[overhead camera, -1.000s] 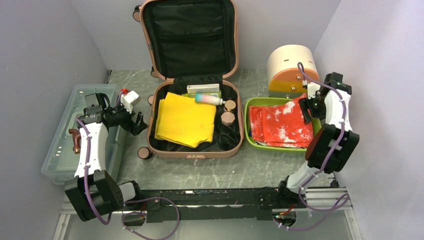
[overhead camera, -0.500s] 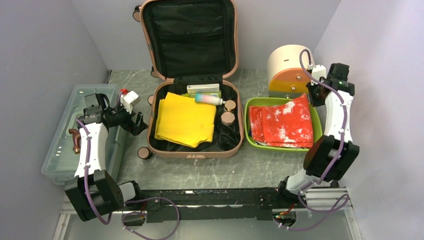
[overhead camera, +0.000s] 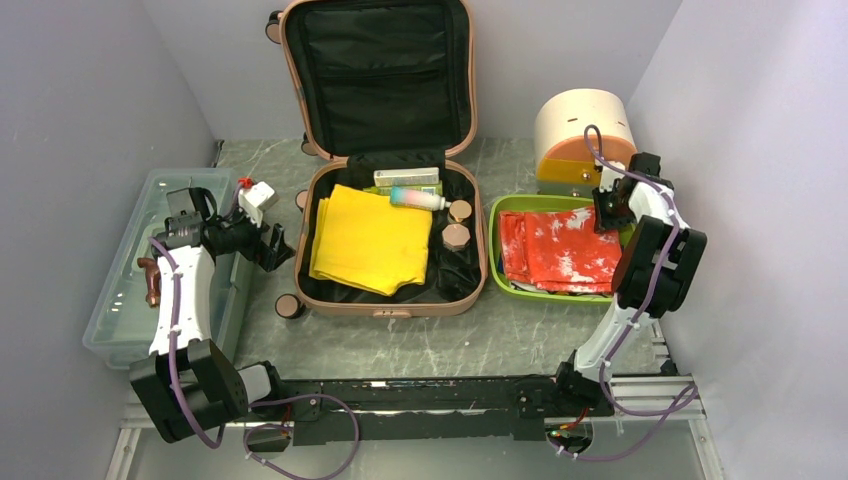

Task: Open, take out, and arrange the luggage
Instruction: Place the clothes in the bin.

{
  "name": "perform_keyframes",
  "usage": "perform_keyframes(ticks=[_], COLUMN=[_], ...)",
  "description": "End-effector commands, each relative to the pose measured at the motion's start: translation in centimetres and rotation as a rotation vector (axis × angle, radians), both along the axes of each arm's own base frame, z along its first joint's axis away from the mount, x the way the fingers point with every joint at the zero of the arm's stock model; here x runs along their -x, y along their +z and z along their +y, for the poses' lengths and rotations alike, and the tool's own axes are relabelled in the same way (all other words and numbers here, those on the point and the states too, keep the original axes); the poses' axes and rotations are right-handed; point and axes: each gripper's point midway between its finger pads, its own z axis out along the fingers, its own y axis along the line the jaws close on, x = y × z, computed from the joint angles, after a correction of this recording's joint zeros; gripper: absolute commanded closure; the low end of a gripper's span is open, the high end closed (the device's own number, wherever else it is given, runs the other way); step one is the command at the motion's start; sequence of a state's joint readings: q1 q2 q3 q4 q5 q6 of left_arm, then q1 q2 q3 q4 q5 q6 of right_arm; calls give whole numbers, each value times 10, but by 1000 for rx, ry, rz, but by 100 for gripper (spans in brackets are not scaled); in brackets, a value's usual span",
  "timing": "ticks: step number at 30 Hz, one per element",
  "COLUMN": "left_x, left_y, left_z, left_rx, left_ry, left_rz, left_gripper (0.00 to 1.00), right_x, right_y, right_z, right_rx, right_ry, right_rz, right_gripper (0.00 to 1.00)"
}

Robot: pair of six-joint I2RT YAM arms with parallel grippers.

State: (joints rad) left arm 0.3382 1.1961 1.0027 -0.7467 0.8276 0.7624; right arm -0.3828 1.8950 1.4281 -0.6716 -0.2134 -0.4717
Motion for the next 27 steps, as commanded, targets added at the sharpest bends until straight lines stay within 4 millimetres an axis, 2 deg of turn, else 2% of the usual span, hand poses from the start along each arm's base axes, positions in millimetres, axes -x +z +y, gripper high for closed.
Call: perform_keyframes(ticks=[1,4,12,15,17,20,27], left_x=[3,3,4,5,5,6,5], left_y=[3,3,4,5,6,7,7], left_z=[-5,-5,-5,-5,-6,-6,-9], left_rx=[42,45,47,50,53,57,79], left_ry=[-13,-15,-16,-17,-20,-23,-35], left_rz=[-2,4,-5,-5,-6,-9,-2], left_gripper=[1,1,1,1,1,1,1], right_x=[-1,0,-6,-2,4,18,72], right_y=[-1,20,107,120,121,111,60], right_z=[-13,-11,22,27,30,38,63], right_rx=[62,69,21,68,87,81,-30], right_ry=[-38,-24,116,172,214,304,519], right_rz=[-6,-50,-314,-397,-409,-351,-102], right_gripper=[88,88,89,92,93,94,93])
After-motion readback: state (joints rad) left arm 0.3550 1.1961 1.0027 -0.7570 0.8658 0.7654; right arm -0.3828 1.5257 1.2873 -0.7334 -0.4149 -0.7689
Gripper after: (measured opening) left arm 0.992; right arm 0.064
